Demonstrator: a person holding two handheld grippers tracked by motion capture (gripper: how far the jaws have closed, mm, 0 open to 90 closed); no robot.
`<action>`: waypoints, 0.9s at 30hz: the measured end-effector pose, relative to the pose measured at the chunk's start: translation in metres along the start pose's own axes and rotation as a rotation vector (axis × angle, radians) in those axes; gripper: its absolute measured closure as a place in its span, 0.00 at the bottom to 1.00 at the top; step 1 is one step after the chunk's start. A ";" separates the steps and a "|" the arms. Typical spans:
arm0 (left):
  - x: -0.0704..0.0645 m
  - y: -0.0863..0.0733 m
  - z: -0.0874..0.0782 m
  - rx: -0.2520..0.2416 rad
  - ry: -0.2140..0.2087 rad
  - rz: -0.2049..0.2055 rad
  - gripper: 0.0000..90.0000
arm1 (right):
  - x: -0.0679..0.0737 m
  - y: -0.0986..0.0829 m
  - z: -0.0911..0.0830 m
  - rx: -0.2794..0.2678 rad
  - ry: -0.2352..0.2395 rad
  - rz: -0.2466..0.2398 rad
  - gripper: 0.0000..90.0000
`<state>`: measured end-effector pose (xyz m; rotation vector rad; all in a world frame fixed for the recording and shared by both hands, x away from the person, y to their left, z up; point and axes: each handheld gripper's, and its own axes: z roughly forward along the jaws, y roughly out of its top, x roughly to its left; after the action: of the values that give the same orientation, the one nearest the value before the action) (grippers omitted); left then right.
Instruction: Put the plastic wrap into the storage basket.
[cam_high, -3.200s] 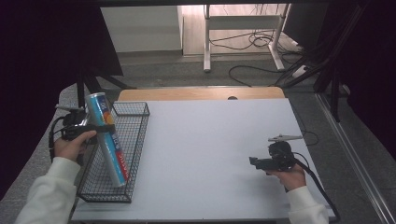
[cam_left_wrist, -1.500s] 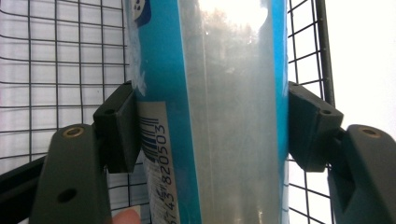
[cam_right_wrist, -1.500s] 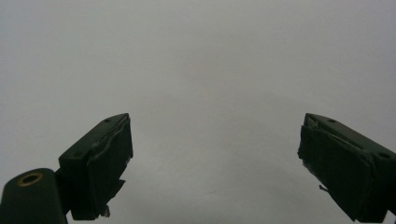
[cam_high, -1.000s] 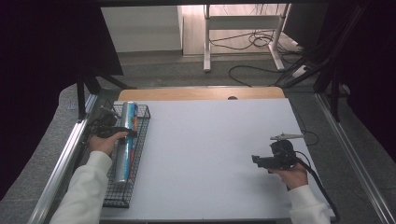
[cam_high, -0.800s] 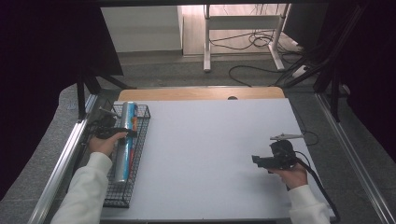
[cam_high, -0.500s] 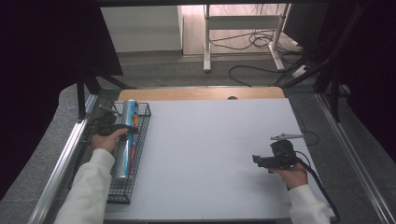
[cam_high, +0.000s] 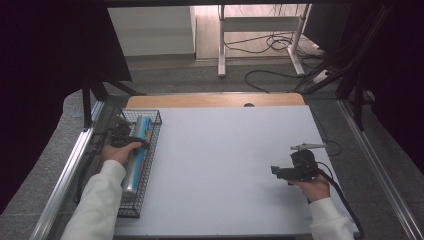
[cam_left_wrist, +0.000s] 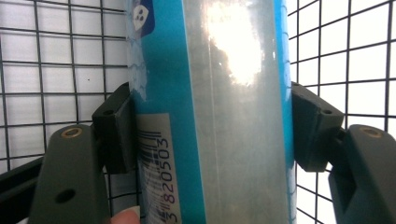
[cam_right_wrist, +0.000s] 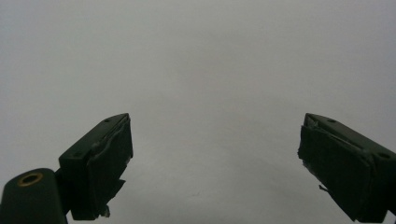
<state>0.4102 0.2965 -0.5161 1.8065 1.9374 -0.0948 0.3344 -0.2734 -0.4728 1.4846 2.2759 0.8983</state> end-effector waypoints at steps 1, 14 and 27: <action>0.000 -0.001 0.000 -0.002 0.002 0.004 0.33 | 0.000 0.000 0.000 -0.001 -0.004 -0.001 0.11; -0.016 -0.014 -0.050 -0.172 -0.038 0.081 0.21 | 0.000 0.000 -0.003 -0.010 -0.002 0.003 0.11; -0.063 -0.082 -0.087 -0.326 -0.127 0.404 0.22 | 0.004 -0.002 -0.003 -0.027 0.026 -0.048 0.11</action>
<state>0.3060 0.2608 -0.4373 1.8732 1.3772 0.2226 0.3295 -0.2714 -0.4708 1.4095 2.2984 0.9366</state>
